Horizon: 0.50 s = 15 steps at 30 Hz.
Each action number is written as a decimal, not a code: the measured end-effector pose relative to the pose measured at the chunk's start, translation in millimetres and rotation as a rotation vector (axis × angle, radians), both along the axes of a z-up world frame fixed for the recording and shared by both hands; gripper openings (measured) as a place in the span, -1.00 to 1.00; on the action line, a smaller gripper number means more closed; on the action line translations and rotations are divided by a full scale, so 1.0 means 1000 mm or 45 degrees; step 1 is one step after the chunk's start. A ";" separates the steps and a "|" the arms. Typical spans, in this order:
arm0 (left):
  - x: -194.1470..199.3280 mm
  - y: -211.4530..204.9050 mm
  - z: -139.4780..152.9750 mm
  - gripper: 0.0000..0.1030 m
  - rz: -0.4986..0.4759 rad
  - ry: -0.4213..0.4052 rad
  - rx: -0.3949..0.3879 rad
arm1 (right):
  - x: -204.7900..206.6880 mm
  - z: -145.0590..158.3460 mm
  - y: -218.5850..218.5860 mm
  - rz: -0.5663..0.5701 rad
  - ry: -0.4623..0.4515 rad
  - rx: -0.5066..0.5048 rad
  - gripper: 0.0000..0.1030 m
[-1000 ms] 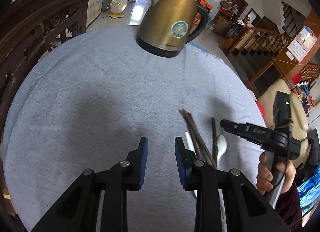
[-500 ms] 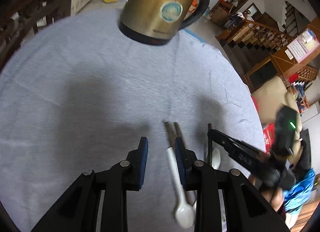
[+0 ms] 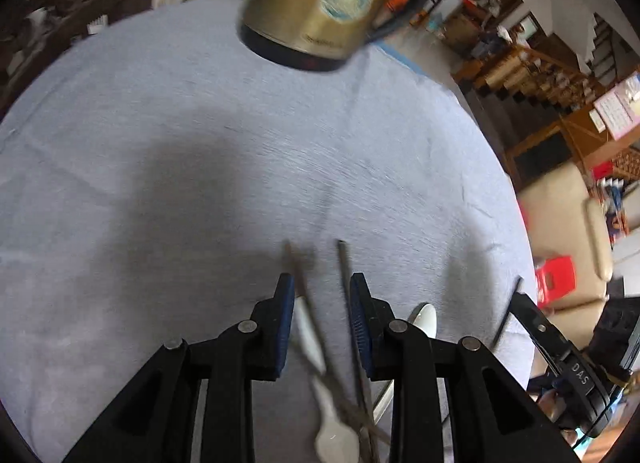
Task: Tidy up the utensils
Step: 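Move the right gripper back to the pile and grasp another dark chopstick, then lift the chopstick with the right gripper and carry it above the holder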
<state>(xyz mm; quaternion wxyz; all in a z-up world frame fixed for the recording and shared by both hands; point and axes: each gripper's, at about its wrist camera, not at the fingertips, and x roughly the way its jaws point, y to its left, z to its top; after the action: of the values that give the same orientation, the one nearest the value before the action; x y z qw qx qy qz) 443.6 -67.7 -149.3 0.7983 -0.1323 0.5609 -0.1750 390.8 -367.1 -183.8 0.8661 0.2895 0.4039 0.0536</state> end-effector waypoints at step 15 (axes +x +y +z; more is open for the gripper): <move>-0.008 -0.006 -0.025 -0.43 0.112 0.099 0.000 | -0.058 0.010 -0.029 -0.092 -0.064 0.111 -0.84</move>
<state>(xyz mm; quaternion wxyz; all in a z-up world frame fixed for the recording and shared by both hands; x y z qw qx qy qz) 435.7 -74.1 -174.5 0.7828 -0.1635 0.5851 -0.1346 333.1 -396.0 -173.9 0.8640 0.3399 0.3684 0.0471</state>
